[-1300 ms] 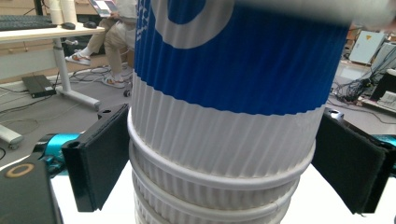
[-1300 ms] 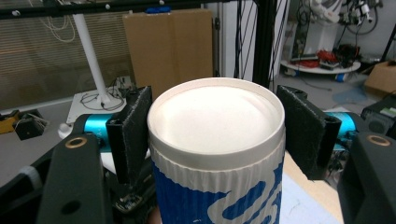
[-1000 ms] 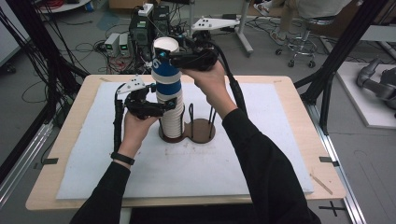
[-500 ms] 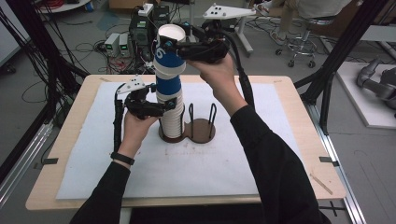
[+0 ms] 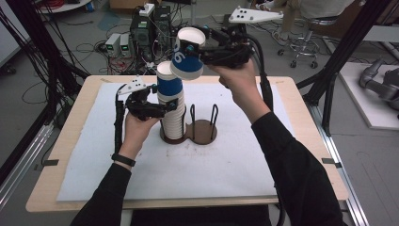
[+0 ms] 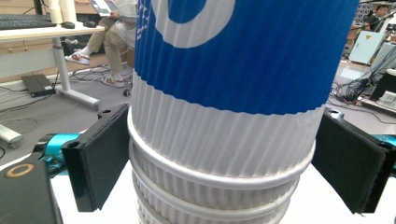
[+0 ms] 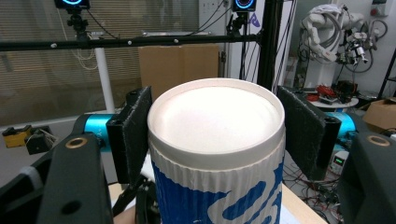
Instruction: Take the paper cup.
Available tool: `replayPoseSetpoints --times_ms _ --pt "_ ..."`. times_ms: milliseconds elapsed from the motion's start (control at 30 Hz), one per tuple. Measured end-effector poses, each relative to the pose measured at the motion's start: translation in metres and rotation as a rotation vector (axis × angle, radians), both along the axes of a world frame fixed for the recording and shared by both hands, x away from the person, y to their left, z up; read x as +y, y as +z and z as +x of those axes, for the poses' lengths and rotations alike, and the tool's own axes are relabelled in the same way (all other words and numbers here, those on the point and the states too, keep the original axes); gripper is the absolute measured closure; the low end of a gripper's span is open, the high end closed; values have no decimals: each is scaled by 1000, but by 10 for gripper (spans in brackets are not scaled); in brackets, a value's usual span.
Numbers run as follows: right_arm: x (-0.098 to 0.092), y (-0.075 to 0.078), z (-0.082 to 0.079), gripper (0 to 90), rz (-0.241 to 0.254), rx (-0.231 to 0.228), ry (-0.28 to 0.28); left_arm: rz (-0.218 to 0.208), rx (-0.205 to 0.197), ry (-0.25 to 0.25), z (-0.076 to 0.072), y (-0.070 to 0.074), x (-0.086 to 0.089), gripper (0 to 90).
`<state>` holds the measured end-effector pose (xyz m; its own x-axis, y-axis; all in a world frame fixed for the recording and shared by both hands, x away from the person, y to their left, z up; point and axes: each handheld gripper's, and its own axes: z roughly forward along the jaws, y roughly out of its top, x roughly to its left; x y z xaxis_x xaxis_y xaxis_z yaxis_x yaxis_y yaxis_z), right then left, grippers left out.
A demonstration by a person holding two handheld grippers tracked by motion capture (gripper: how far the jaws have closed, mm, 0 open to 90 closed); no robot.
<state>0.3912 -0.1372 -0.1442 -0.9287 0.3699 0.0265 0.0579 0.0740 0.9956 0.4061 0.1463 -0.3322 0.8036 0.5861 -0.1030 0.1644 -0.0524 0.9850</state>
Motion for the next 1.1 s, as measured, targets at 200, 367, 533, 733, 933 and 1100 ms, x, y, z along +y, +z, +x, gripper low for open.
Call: replayPoseSetpoints --times_ms 200,367,533,733,933,1100 --pt "-16 -8 -8 312 -16 6 11 2 1 -2 0 0 0 104" --pt "-28 -17 -15 313 -18 13 19 4 0 -2 0 0 0 104" --pt "-41 -29 -23 312 -24 17 26 3 3 0 0 0 1 104" --pt "-59 -50 -31 312 -19 38 32 9 1 -1 0 0 0 104" --pt "-76 -67 -35 313 -24 59 28 8 2 1 0 0 1 104" --pt "-91 -87 -41 313 -19 79 24 12 1 0 0 0 0 104"
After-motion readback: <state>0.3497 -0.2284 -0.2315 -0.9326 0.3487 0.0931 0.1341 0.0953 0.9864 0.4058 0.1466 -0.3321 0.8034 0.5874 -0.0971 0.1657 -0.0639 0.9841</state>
